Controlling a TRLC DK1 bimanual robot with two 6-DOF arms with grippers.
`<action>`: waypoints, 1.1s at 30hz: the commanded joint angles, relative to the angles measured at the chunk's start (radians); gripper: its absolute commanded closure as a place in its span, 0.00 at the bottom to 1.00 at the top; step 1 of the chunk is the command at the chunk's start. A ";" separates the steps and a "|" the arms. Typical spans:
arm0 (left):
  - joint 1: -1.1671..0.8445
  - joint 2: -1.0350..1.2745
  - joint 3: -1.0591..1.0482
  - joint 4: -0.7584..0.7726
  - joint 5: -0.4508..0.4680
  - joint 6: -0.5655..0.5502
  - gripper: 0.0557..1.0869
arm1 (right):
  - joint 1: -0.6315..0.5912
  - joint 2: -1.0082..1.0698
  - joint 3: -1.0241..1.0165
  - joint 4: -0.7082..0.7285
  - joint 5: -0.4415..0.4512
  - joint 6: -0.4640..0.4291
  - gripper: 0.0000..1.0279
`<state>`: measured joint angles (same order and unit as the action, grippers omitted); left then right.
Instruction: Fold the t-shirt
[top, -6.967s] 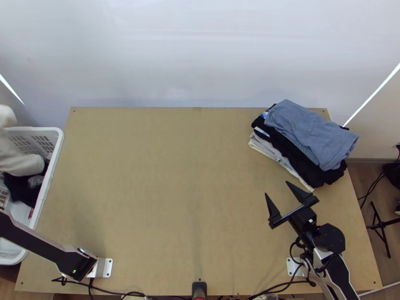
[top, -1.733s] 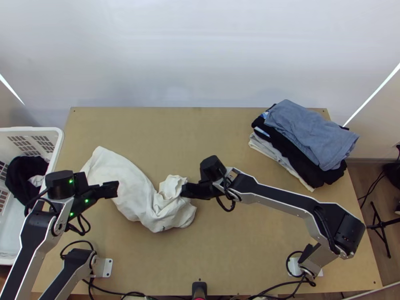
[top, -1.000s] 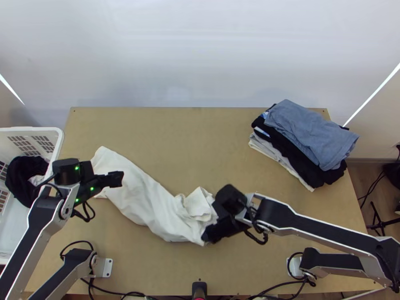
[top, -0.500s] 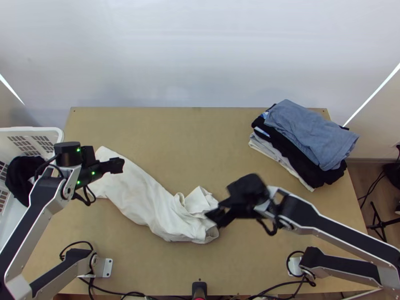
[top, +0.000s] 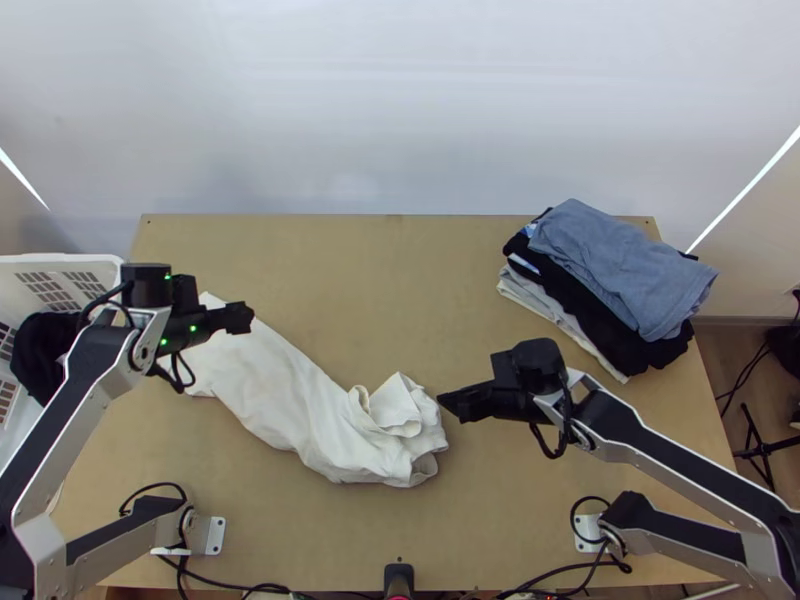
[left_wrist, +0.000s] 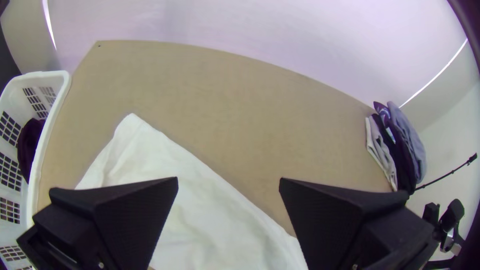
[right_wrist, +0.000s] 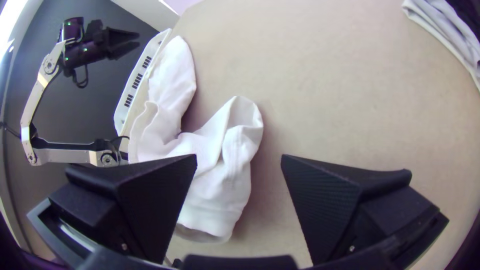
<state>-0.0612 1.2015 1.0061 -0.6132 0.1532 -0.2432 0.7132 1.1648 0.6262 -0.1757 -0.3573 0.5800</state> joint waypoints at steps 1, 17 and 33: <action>-0.043 0.061 0.040 -0.007 -0.030 -0.024 0.05 | -0.055 0.104 -0.045 0.114 -0.048 0.040 0.24; -0.048 0.095 0.026 -0.007 -0.060 -0.022 0.05 | -0.072 0.383 0.208 0.018 -0.223 0.199 0.44; -0.025 0.116 0.029 0.003 -0.060 -0.004 0.05 | -0.027 0.507 0.274 -0.004 -0.221 0.238 0.53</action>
<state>-0.0925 1.3075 1.0294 -0.6125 0.0933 -0.2531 0.6659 1.6299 0.8825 -0.1741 -0.5770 0.8116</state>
